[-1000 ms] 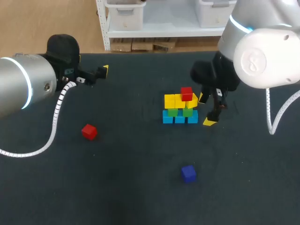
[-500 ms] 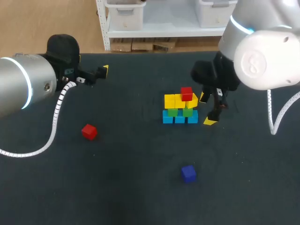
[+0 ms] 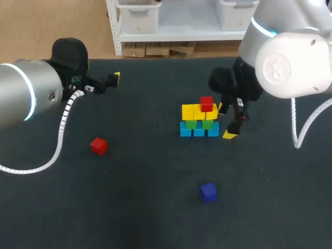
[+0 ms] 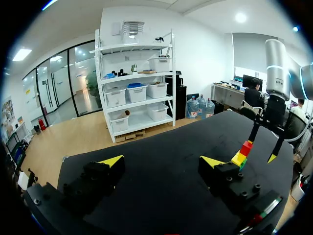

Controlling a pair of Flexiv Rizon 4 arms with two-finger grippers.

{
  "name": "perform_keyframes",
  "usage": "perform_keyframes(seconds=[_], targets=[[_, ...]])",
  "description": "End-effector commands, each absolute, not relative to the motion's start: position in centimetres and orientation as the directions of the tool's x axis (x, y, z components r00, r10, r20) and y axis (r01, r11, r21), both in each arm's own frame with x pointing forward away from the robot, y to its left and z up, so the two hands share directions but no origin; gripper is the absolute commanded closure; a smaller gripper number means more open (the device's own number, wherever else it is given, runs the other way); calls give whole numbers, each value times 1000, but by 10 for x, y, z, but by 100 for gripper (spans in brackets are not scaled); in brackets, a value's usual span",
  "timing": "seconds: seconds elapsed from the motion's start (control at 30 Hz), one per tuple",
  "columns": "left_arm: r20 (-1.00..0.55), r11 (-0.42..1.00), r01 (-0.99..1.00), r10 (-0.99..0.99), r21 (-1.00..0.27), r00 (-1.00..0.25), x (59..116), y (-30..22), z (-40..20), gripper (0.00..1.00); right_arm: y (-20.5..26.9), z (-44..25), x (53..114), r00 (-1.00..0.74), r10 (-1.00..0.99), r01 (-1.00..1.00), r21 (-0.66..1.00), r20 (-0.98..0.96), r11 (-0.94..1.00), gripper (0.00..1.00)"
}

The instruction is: Place the blue cubes, place green cubes on the blue cubes, place the yellow cubes on the green cubes, then place the red cubes on the yellow cubes, and place purple cube on the red cubes.

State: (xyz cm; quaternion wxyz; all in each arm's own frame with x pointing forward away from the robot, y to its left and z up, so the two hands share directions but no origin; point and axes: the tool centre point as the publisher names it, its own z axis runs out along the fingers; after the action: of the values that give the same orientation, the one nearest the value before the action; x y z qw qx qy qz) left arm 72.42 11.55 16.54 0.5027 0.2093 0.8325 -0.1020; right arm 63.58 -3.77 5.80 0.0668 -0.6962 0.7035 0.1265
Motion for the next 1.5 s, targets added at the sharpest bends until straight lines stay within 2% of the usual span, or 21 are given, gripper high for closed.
perform_keyframes(seconds=[0.03,0.67,1.5], targets=[[-884,896,442,241,44,-401,723,114,164,0,-37,58,634,-18,-962,-996,86,-272,-6,0],[-884,896,442,241,44,-401,723,114,164,0,-43,63,635,-42,-962,-997,73,-269,23,0],[-884,896,442,241,44,-401,723,114,164,0,-126,125,680,-300,-848,-940,-15,-438,340,0]])
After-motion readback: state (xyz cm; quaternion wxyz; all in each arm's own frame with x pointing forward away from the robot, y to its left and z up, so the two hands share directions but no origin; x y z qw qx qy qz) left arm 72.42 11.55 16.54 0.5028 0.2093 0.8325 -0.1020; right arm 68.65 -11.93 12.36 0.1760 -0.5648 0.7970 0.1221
